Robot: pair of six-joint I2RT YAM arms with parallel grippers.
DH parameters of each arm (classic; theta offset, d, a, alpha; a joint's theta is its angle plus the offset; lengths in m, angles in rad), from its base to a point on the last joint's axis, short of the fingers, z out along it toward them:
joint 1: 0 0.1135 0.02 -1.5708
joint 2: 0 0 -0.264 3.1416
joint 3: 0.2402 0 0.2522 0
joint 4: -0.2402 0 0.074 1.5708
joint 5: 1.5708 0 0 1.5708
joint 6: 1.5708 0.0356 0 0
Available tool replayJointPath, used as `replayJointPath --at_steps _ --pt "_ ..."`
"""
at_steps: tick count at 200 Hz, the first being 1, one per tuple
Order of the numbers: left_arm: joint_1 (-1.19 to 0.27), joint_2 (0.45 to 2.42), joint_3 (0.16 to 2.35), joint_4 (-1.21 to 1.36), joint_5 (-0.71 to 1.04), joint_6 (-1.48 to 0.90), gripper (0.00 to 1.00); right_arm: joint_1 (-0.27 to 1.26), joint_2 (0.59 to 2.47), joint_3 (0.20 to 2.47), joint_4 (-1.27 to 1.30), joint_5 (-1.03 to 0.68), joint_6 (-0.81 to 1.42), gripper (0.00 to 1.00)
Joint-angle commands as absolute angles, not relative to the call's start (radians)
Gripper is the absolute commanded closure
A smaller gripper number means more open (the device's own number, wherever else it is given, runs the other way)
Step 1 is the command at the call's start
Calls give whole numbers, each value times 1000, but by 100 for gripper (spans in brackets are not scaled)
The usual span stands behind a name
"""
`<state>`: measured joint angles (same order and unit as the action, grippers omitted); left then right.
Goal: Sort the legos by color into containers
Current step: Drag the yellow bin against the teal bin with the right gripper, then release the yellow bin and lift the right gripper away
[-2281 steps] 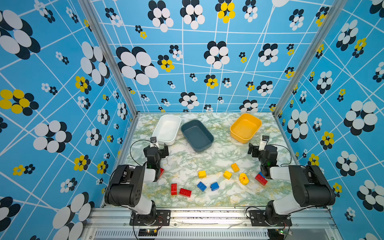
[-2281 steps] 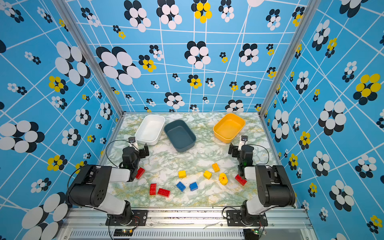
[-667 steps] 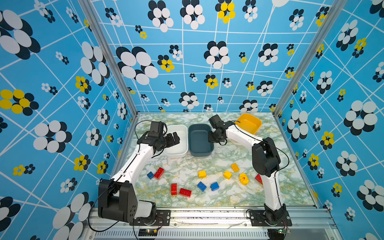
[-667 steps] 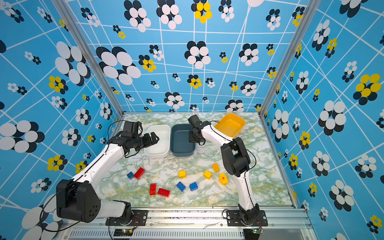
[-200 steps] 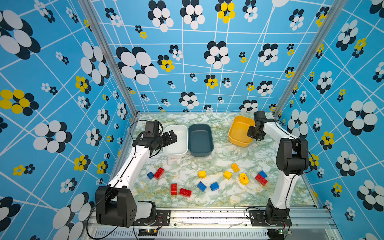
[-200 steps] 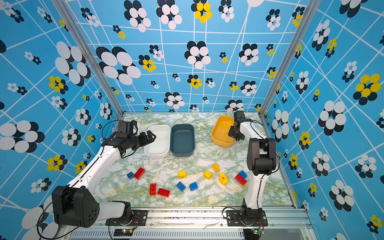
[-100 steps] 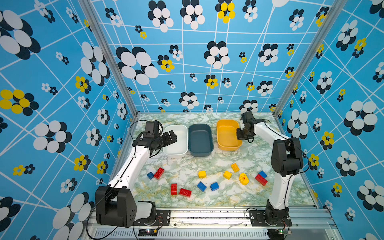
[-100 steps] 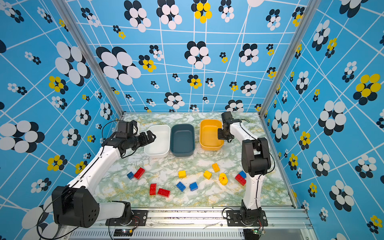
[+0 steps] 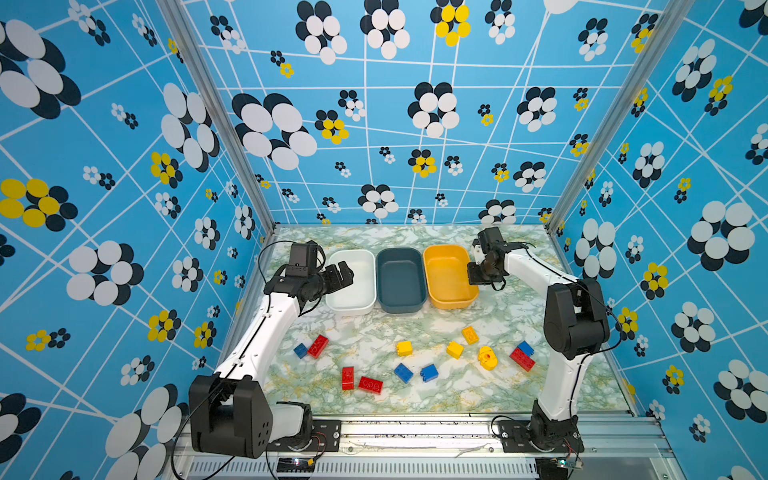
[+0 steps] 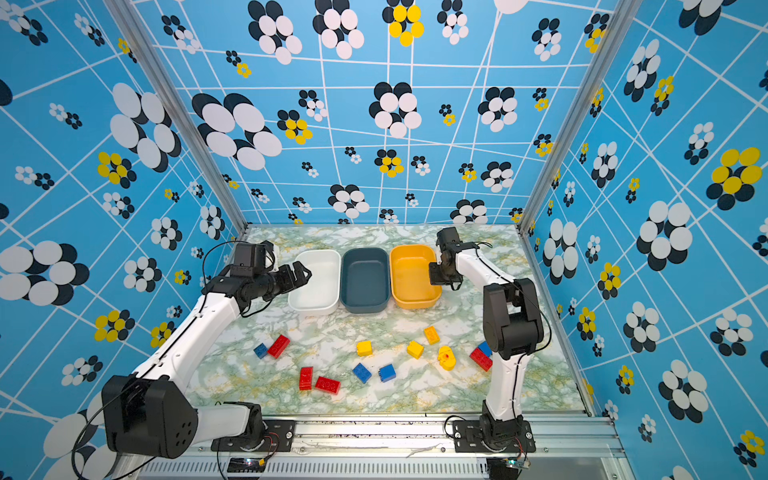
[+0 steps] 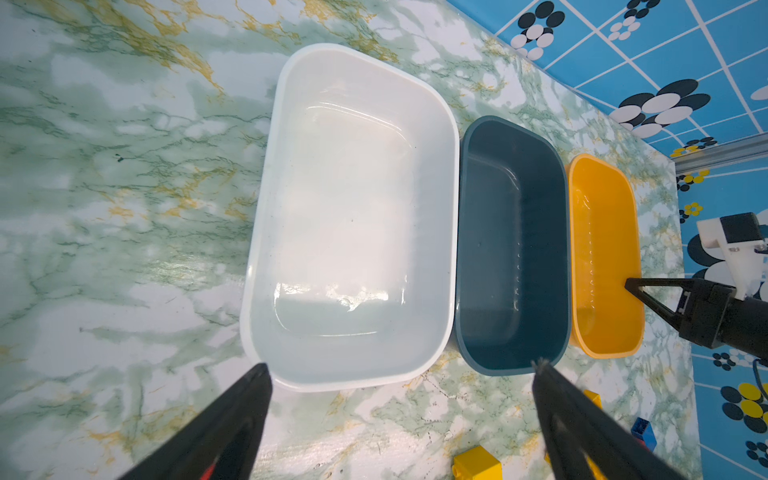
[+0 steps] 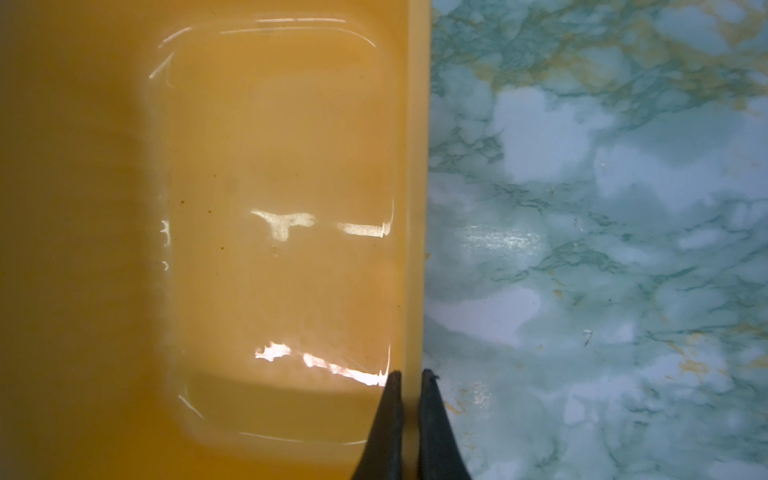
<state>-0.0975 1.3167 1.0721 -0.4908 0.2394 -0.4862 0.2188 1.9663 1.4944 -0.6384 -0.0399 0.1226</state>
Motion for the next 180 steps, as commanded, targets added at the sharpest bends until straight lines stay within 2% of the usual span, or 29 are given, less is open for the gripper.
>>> replayJointPath --at_steps 1,29,63,92,134,180 --pt "-90 1284 1051 -488 241 -477 1 234 1939 1457 -675 -61 130 100" --pt "-91 1284 1050 -485 240 -479 1 239 1932 1453 -676 -70 139 100" --pt "-89 1284 1050 -484 235 -482 1 241 1910 1432 -662 -55 171 69" --pt "-91 1273 1046 -486 223 -488 1 232 1860 1421 -650 -26 221 52" --pt "-100 1260 1042 -514 195 -485 1 186 1753 1374 -690 -37 305 41" --pt "-109 1260 1032 -511 210 -486 1 125 1611 1265 -844 -36 394 30"
